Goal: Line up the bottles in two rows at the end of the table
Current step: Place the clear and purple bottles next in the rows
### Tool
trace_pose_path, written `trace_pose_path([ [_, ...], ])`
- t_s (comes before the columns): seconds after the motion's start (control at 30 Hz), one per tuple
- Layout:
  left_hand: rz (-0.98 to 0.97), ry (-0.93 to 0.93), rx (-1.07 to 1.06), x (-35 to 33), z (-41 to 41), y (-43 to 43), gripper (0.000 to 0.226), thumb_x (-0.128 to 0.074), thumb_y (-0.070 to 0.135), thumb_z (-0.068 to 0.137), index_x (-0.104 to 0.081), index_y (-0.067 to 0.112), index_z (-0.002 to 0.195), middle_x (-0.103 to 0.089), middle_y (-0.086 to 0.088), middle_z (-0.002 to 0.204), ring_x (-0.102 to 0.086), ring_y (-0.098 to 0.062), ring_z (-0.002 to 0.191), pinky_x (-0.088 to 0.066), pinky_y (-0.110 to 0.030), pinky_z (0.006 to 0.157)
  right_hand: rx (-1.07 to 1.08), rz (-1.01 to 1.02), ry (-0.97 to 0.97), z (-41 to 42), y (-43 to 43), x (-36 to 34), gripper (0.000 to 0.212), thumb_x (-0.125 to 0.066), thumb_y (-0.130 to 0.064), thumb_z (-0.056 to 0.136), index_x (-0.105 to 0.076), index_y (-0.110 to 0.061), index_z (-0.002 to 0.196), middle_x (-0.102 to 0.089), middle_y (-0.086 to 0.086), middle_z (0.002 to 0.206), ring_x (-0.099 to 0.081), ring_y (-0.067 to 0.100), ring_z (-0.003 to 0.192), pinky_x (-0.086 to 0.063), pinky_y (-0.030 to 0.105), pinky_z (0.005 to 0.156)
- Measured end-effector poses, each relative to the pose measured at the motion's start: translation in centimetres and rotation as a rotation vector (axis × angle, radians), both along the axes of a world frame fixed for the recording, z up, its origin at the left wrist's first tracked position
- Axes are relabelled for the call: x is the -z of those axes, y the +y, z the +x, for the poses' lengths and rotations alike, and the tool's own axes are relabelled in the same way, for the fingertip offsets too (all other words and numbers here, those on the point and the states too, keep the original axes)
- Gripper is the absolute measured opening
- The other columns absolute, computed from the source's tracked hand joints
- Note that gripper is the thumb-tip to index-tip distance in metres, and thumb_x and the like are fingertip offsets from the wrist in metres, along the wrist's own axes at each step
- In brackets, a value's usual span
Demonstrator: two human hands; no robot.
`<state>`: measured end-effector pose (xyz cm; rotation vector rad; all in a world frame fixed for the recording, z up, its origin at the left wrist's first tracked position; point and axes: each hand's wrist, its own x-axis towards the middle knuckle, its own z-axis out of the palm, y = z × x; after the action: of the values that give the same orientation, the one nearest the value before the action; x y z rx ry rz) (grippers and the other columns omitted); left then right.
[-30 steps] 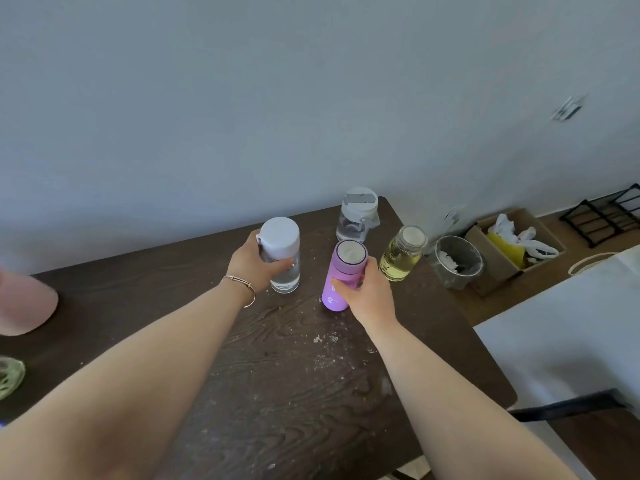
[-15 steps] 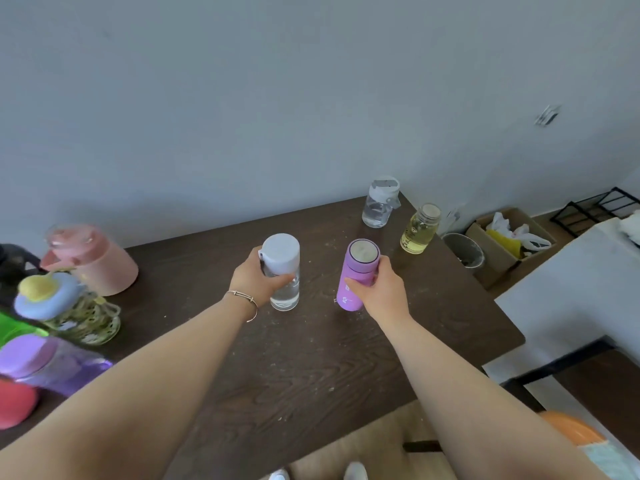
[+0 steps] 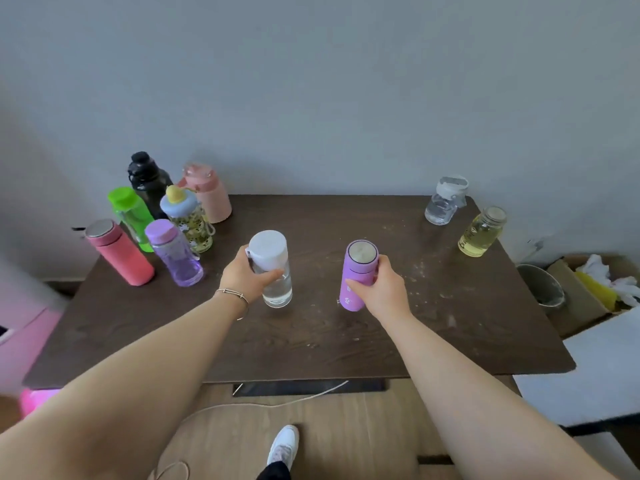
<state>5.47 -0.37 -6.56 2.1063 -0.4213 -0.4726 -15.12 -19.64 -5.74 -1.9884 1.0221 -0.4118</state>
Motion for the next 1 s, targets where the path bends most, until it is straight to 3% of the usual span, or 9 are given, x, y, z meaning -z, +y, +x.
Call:
trace_pose_path([
  [0.2, 0.013, -0.028, -0.154, -0.8, 0.1, 8.2, 0.074, -0.086, 0.052, 0.056, -0.049, 0.033, 0.117, -0.066, 0.003, 0.105, -0.062, -0.026, 0.079, -0.056, -0.042, 0.081, -0.130, 0.028, -0.007, 2.6, 5.3, -0.6, 0.054, -0.081, -0.034, 0.073, -0.050, -0.024, 0.117, -0.065, -0.003, 0.113, -0.063, 0.023, 0.098, -0.053, 0.036, 0.080],
  [0.5, -0.009, -0.038, -0.294, -0.8, 3.7, 18.6, 0.067, -0.088, 0.044, 0.059, -0.051, 0.030, 0.114, -0.067, 0.000, 0.101, -0.066, -0.031, 0.083, -0.049, -0.033, 0.066, -0.226, 0.079, -0.019, 9.2, 14.7, -1.0, 0.061, -0.083, -0.033, 0.073, -0.049, -0.025, 0.123, -0.064, -0.002, 0.119, -0.063, 0.023, 0.104, -0.055, 0.040, 0.086],
  [0.67, 0.008, -0.041, -0.243, -0.1, 8.4, 23.7, 0.068, -0.088, 0.042, 0.062, -0.051, 0.027, 0.118, -0.066, -0.002, 0.104, -0.065, -0.030, 0.084, -0.050, -0.033, 0.068, -0.205, 0.070, 0.007, 13.8, 20.3, -0.6, 0.063, -0.084, -0.032, 0.073, -0.048, -0.024, 0.124, -0.064, -0.001, 0.123, -0.063, 0.023, 0.107, -0.054, 0.042, 0.091],
  [0.77, 0.006, -0.044, -0.189, 0.4, 11.5, 26.4, 0.072, -0.088, 0.038, 0.063, -0.050, 0.028, 0.123, -0.065, 0.001, 0.107, -0.063, -0.026, 0.093, -0.055, -0.038, 0.077, -0.160, 0.060, 0.029, 16.3, 23.4, -0.3, 0.062, -0.084, -0.033, 0.074, -0.048, -0.024, 0.123, -0.064, -0.001, 0.123, -0.063, 0.023, 0.108, -0.054, 0.041, 0.091],
  [1.0, 0.036, -0.037, -0.054, 1.3, 17.7, 30.2, 0.078, -0.087, 0.035, 0.067, -0.045, 0.027, 0.133, -0.056, 0.006, 0.108, -0.054, -0.020, 0.097, -0.049, -0.032, 0.085, -0.067, 0.050, 0.049, 21.2, 29.0, 0.5, 0.061, -0.083, -0.031, 0.075, -0.048, -0.023, 0.124, -0.064, 0.000, 0.124, -0.062, 0.021, 0.106, -0.052, 0.034, 0.088],
])
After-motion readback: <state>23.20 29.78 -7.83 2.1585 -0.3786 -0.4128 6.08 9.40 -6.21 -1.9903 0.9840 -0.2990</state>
